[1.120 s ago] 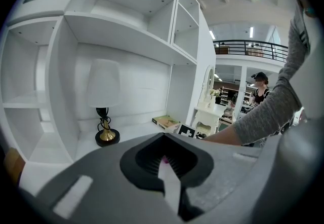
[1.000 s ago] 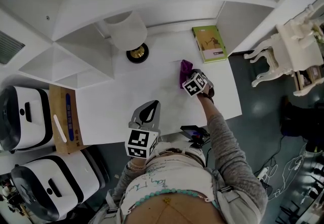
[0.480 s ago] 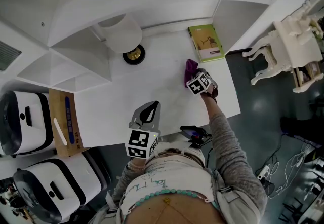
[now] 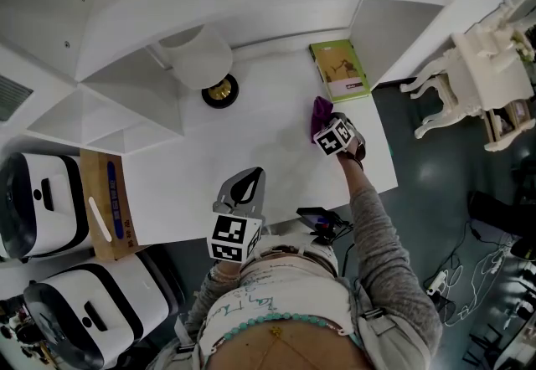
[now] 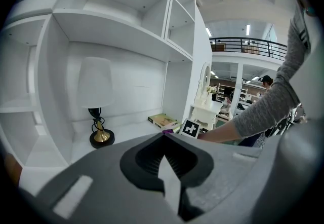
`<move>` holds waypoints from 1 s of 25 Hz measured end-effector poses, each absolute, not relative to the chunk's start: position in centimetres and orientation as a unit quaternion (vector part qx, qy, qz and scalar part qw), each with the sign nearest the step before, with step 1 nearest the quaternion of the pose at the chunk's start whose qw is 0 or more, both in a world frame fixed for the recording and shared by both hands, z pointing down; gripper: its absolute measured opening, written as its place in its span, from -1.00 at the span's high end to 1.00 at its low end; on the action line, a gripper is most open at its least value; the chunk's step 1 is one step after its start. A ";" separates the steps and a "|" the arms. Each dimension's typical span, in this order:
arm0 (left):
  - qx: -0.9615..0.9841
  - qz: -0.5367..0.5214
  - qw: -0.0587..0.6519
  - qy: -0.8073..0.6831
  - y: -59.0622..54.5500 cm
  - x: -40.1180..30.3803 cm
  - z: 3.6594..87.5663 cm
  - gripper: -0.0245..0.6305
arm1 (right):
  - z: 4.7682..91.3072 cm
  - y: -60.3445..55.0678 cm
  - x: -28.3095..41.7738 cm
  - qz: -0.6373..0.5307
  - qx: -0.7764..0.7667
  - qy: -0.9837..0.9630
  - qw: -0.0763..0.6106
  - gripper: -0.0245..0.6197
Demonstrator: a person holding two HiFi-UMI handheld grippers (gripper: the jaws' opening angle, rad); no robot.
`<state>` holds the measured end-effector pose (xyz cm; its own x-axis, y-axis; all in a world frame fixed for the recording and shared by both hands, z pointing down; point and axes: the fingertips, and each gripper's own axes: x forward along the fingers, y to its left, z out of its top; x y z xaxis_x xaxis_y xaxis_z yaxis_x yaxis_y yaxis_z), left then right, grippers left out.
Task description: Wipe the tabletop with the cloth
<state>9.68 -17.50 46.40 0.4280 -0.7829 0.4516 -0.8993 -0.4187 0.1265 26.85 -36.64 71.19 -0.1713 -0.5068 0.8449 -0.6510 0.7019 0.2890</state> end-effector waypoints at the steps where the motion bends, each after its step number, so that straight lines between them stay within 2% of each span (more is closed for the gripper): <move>1: 0.826 0.164 0.178 -0.509 -17.5 9.6 46.4 0.92 | 71.2 -36.7 27.0 0.069 0.380 -0.762 0.521 0.66; 25: 0.826 0.173 0.178 -0.506 -18.2 10.1 46.6 0.92 | 71.4 -37.6 31.7 0.050 0.391 -0.737 0.549 0.67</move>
